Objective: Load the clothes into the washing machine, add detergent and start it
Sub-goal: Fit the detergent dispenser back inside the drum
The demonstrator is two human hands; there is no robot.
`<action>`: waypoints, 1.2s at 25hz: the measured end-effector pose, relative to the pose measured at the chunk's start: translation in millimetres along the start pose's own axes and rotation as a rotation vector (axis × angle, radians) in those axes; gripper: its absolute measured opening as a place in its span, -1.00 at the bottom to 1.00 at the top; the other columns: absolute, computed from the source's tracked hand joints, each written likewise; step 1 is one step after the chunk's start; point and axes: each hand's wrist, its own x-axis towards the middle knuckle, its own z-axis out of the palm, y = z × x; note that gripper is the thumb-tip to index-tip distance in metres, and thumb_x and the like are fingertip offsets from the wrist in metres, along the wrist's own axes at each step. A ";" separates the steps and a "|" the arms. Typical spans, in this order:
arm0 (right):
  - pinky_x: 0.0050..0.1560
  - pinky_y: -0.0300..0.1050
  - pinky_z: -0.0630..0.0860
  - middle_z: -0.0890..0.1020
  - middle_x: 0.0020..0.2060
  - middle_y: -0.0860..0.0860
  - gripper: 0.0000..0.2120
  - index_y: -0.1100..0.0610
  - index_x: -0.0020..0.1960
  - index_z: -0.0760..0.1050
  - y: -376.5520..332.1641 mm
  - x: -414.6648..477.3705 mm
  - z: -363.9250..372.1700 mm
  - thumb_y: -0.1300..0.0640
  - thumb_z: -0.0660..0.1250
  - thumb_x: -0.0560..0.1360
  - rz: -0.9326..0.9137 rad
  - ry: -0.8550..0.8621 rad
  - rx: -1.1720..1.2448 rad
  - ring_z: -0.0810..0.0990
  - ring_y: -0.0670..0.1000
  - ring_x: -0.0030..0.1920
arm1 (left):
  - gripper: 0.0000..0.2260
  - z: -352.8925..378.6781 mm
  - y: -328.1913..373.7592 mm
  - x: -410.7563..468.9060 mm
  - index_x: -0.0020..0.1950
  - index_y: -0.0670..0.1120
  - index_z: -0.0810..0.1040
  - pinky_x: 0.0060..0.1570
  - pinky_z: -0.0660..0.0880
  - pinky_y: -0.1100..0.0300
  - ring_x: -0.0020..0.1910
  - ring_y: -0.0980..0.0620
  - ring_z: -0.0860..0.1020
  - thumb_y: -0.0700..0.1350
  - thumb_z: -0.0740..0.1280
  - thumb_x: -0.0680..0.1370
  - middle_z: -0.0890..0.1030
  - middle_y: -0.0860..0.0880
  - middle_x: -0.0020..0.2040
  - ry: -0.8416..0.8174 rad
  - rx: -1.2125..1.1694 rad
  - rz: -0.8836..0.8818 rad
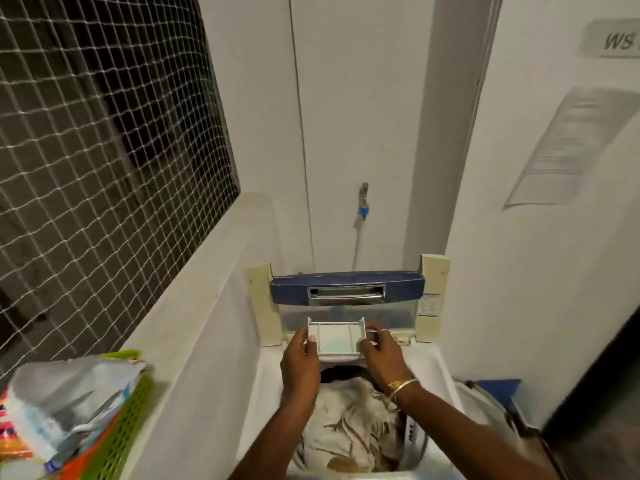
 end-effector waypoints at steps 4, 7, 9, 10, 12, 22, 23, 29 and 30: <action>0.09 -0.02 0.57 0.65 0.04 -0.05 -0.70 -0.05 0.28 0.45 35.5 5.5 -8.6 0.12 0.23 0.57 -0.020 -0.047 -0.052 0.61 -0.03 0.03 | -0.65 22.5 -20.7 -0.3 0.46 -0.11 0.43 0.17 0.35 0.31 0.35 -0.04 0.49 -0.11 0.19 0.67 0.53 -0.04 0.36 -0.047 0.080 0.033; 0.04 -0.23 0.46 0.63 0.02 -0.09 -0.70 -0.02 0.28 0.47 58.8 8.0 -19.6 0.17 0.26 0.57 -0.080 -0.050 -0.165 0.57 -0.09 0.01 | -0.63 40.4 -49.4 -1.0 0.48 -0.08 0.40 0.27 0.33 0.28 0.38 0.01 0.46 -0.06 0.20 0.67 0.49 -0.01 0.40 -0.074 0.155 0.048; 0.05 -0.47 0.35 0.59 0.03 -0.15 -0.68 -0.04 0.24 0.49 71.0 11.7 -24.5 0.25 0.28 0.55 -0.137 -0.040 -0.216 0.53 -0.18 0.02 | -0.62 51.5 -65.9 -3.3 0.48 -0.02 0.41 0.26 0.34 0.30 0.33 0.12 0.45 -0.03 0.21 0.66 0.50 0.09 0.37 -0.095 0.176 0.035; 0.04 -0.55 0.32 0.58 0.01 -0.17 -0.65 -0.05 0.23 0.48 77.9 14.1 -25.1 0.29 0.29 0.54 -0.136 -0.038 -0.212 0.51 -0.25 -0.01 | -0.63 57.8 -71.8 -4.3 0.47 -0.01 0.42 0.25 0.34 0.31 0.32 0.16 0.44 -0.04 0.22 0.66 0.49 0.11 0.35 -0.096 0.163 0.012; 0.01 -0.52 0.41 0.56 -0.07 -0.22 -0.60 0.00 0.27 0.47 98.3 19.6 -22.8 0.35 0.29 0.53 -0.075 -0.049 -0.172 0.52 -0.32 -0.09 | -0.64 74.1 -88.4 -2.1 0.46 0.00 0.43 0.25 0.36 0.28 0.32 0.14 0.45 -0.06 0.25 0.65 0.51 0.09 0.35 -0.089 0.123 -0.042; -0.15 -0.21 0.39 0.67 -0.12 0.13 -0.79 0.19 0.15 0.58 148.3 65.1 22.3 0.23 0.22 0.59 0.143 0.060 -0.275 0.62 0.13 -0.09 | -0.72 125.2 -143.6 47.2 0.28 -0.04 0.58 -0.07 0.50 0.34 -0.02 0.17 0.60 -0.01 0.18 0.67 0.65 0.09 0.02 -0.102 0.265 -0.064; -0.17 -0.19 0.39 0.67 -0.13 0.14 -0.80 0.17 0.12 0.59 153.8 69.9 29.7 0.18 0.21 0.61 0.154 0.085 -0.301 0.62 0.14 -0.10 | -0.72 128.3 -152.4 52.9 0.24 -0.05 0.59 -0.08 0.56 0.23 -0.05 0.12 0.62 0.01 0.17 0.67 0.67 0.05 -0.01 -0.087 0.294 -0.054; -0.26 -0.16 0.35 0.65 -0.27 0.13 -0.72 0.15 -0.07 0.58 199.2 86.9 69.0 0.06 0.16 0.64 0.164 0.163 -0.398 0.61 0.17 -0.22 | -0.70 138.2 -200.2 88.6 -0.02 -0.02 0.61 -0.21 0.59 0.05 -0.24 0.13 0.59 0.07 0.14 0.67 0.64 0.07 -0.20 -0.077 0.338 -0.089; -0.26 -0.12 0.39 0.64 -0.28 0.14 -0.72 0.15 -0.09 0.57 202.6 88.5 72.6 0.06 0.16 0.64 0.166 0.178 -0.385 0.61 0.19 -0.23 | -0.69 139.9 -202.5 92.4 0.00 -0.04 0.63 -0.16 0.58 0.07 -0.19 0.10 0.61 0.07 0.15 0.67 0.66 0.04 -0.16 -0.088 0.315 -0.094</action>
